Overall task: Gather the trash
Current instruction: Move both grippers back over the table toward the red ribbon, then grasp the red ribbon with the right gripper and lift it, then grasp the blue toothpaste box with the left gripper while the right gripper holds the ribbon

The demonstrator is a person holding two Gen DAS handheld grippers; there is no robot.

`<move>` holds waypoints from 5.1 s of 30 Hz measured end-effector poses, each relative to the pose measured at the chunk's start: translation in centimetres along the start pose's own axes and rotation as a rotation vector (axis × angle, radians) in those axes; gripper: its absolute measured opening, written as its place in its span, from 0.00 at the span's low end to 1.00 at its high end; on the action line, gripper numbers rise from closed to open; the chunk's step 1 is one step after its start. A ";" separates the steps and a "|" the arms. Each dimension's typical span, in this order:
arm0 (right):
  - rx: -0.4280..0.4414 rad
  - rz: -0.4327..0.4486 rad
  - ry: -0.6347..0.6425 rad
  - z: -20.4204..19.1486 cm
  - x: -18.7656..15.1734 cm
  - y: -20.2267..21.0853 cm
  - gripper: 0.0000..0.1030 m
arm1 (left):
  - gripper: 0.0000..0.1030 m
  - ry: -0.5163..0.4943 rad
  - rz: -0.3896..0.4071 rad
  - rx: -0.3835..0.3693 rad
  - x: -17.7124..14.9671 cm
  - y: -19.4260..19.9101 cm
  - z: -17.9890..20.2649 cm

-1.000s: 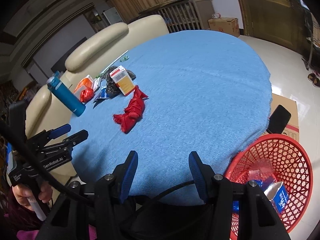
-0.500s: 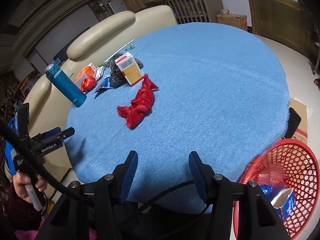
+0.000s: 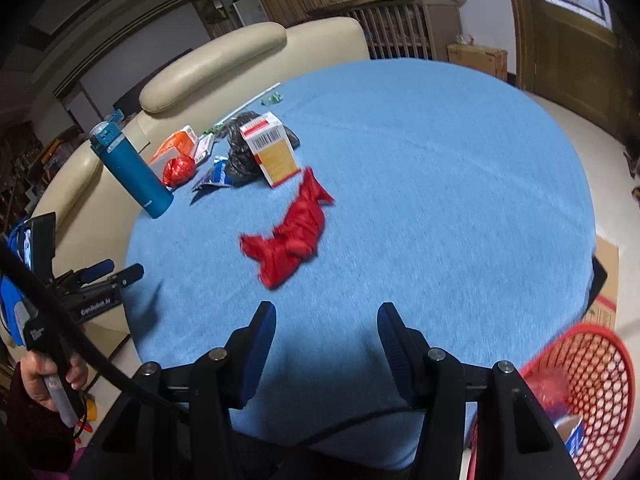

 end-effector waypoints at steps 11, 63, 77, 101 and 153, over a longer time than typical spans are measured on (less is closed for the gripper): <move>0.014 -0.008 -0.012 -0.9 4.1 -3.7 0.55 | 0.70 -0.010 0.027 0.032 0.5 -0.2 -0.4; -0.027 -0.065 -0.028 -0.9 3.5 -10.7 0.39 | 0.71 -0.005 -0.001 -0.037 4.0 -3.4 -1.7; -0.011 -0.063 -0.053 -0.5 3.2 -10.7 0.39 | 0.71 -0.313 -0.059 -0.255 13.6 -9.9 3.2; -0.001 -0.062 -0.077 -0.3 3.2 -10.6 0.38 | 0.80 -0.402 -0.174 -0.406 15.8 -15.7 6.6; -0.006 0.008 -0.034 -1.3 3.4 -8.2 0.38 | 0.71 -0.106 -0.144 -0.400 10.8 -10.1 5.7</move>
Point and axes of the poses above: each gripper's, at about its wrist camera, not at the fingertips, and y roughly against the way its jaws point, z to its right, x to its top, the point moved 2 cm from there along -y, roughly the way its jaws point, and after that the axes turned 8 degrees about x, right-handed, at the moved point
